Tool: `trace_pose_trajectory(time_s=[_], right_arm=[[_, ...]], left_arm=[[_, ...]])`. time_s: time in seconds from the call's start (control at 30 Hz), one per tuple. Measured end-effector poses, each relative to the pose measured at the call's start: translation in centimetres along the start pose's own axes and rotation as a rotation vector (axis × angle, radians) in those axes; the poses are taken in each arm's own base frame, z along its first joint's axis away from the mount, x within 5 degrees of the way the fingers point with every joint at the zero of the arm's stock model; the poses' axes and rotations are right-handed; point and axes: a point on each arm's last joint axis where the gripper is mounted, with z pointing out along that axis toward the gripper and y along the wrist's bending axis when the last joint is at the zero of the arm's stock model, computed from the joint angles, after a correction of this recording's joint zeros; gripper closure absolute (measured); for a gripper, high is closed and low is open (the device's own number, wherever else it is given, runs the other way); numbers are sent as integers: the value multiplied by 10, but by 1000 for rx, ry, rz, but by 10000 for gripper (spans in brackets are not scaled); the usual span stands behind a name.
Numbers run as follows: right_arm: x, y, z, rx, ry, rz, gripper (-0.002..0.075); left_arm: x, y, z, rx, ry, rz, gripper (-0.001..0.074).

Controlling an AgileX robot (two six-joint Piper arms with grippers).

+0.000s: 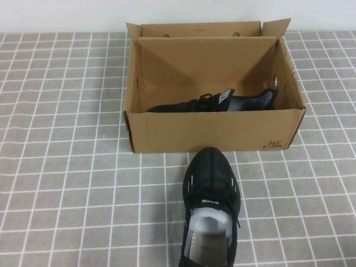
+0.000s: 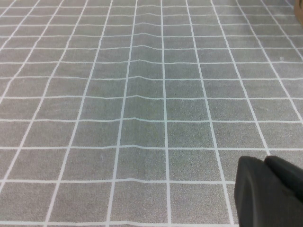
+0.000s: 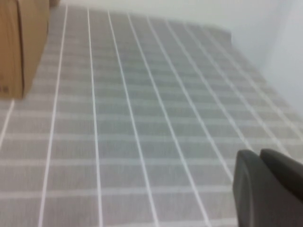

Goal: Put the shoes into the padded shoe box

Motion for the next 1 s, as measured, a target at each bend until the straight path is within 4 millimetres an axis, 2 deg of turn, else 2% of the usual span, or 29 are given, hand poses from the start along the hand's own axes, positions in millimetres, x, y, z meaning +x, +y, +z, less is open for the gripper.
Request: trace_pose_trajectory(time_s=[0.17,0.37,0.47,0.73,1.0], right_arm=[[6,0,0,0,69,0,734],[0,0,0,0,-2,0,734],[-9,0,0,0,-105,0,734],[-47,0,-13,0,-551,-2,734],[-64,-1,-27,-8,-785,37,734]], left_arm=[[0,0,0,0,0,0,738],[0,0,0,0,0,0,738],[0,0,0,0,0,0,738],[0,0,0,0,0,0,738],[0,0,0,0,0,0,738]])
